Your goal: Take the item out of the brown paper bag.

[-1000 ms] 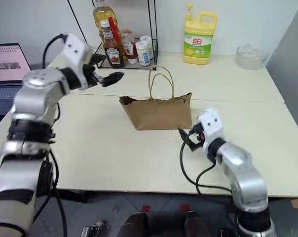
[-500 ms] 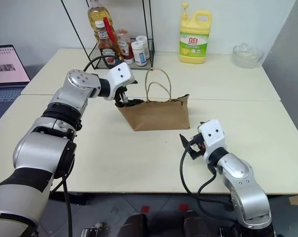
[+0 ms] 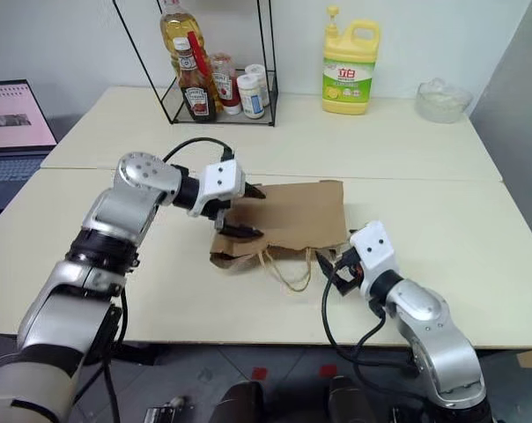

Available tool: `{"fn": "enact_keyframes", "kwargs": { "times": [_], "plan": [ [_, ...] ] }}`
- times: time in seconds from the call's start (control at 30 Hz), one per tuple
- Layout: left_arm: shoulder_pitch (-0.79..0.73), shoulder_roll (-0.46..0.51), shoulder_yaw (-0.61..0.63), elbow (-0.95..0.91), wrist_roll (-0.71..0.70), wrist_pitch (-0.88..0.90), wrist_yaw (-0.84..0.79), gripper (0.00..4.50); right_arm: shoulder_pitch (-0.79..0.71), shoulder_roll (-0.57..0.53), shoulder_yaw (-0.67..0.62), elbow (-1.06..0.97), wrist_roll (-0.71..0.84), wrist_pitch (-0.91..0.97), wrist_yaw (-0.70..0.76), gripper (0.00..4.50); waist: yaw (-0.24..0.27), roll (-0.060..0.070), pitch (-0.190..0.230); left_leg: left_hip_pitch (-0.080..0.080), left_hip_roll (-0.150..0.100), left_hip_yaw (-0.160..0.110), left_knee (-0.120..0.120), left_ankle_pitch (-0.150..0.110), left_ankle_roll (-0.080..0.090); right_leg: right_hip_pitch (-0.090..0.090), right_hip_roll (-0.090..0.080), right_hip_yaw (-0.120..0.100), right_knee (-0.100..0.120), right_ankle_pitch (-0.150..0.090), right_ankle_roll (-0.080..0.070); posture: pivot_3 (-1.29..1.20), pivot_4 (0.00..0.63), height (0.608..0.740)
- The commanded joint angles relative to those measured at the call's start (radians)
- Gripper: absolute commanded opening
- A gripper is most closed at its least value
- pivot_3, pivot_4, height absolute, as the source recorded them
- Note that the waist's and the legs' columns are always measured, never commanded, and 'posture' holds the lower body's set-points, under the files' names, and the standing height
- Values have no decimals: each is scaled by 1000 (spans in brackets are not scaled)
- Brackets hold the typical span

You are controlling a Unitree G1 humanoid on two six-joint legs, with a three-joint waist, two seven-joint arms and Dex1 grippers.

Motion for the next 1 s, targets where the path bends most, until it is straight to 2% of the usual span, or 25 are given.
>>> {"fn": "enact_keyframes", "kwargs": {
  "times": [0.03,0.27,0.37,0.57,1.0],
  "plan": [
    [79,16,5,-119,1,60,45,4500,64,-54,-30,-67,34,-36,52,4480,2,0,0,1,0,0,0,0,0,1,0,0,0,0,0,0,150,740],
    [179,11,2,-262,-16,111,105,4500,189,-220,-127,-100,101,-77,183,4480,7,0,0,9,0,0,1,0,0,10,0,0,0,0,1,0,150,740],
    [216,37,-20,-297,-4,49,91,4500,214,-271,-168,-89,118,-116,222,4480,7,0,0,9,0,0,1,0,0,10,0,0,-1,0,1,0,150,740],
    [223,94,-38,-304,-8,-98,29,4500,218,-294,-201,-85,156,-168,259,4480,8,-1,0,9,0,0,1,0,0,10,0,0,-1,0,1,0,150,740],
    [118,125,-12,-283,-195,-350,-192,4500,309,-355,-211,-28,145,-363,358,4480,14,-1,0,9,0,0,1,0,0,10,1,0,-1,0,1,0,150,740]
  ]
}}
